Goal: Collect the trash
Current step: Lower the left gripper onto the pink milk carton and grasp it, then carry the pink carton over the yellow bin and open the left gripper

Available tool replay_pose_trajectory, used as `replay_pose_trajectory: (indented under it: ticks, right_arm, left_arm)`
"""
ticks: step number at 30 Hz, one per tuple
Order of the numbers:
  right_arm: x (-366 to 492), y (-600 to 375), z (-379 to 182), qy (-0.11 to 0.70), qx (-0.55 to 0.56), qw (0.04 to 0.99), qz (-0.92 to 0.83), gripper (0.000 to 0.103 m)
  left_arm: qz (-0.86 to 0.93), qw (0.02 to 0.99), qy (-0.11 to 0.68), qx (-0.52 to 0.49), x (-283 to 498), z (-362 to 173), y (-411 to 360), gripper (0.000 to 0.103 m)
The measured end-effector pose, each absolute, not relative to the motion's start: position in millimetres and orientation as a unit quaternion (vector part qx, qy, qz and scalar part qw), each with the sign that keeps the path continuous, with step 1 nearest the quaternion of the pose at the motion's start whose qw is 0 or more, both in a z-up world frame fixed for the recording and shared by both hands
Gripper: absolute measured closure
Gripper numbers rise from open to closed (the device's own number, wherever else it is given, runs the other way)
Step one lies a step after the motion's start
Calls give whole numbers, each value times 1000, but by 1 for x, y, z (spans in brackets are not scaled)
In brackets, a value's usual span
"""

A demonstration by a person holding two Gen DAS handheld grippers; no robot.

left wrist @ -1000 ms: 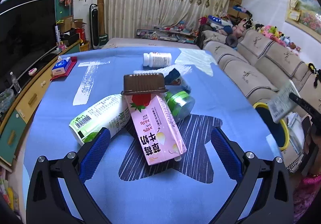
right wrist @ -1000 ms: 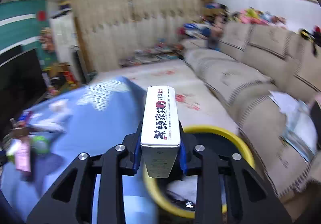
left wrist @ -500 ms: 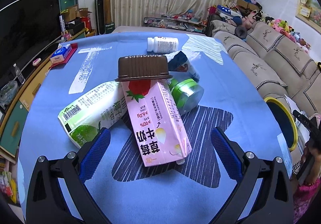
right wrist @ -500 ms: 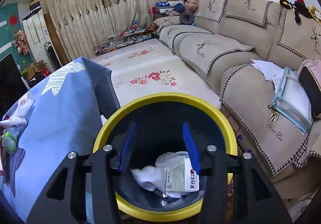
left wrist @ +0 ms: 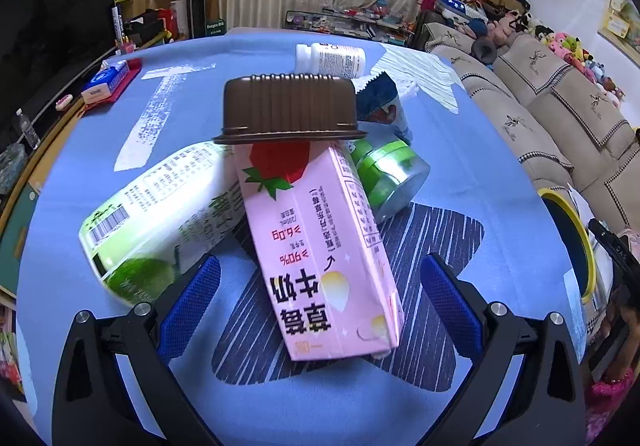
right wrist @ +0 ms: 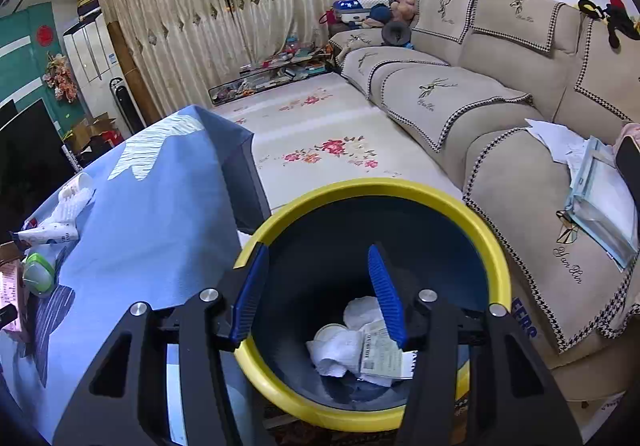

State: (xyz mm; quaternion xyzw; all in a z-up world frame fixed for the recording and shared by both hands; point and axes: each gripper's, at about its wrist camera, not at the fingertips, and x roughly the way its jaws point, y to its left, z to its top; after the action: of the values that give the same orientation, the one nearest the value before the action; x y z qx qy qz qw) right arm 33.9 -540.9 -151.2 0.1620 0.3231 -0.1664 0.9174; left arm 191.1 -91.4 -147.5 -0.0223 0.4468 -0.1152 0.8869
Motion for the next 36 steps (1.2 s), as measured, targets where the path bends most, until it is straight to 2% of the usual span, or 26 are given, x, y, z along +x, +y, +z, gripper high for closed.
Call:
replay_pose_trajectory:
  ticks: [4,7,9,10,20,30,36]
  right_arm:
    - [37,-537,-152,327,162,917,-159,53]
    - [38,-535,-152,328,162,918,-155,53]
    - [38,-533,-152,328,162,918,-153,53]
    - [38,-532,-151,327,162,918,-152,53]
    - [41,-526,-151,331,162,919,-140,53]
    - [40,-523,-152,330,166,920,-129,53]
    - [33,-524,-146,321,170,923,-129,53]
  left_arm:
    - [-115,888,445,-22,195,-149,-91,9]
    - [-111,887,447,-27,200,-149,-90,23]
    - [-115,885,450,-34,201,-150,-90,40]
    - [-119,883,452,-38,202,-151,-89,46]
    - [-144,863,484,17,185,-141,-95,48]
    - [-211,818,526,101,125,-130,-100,48]
    - [-241,833,490,88,100,-100,-98,48]
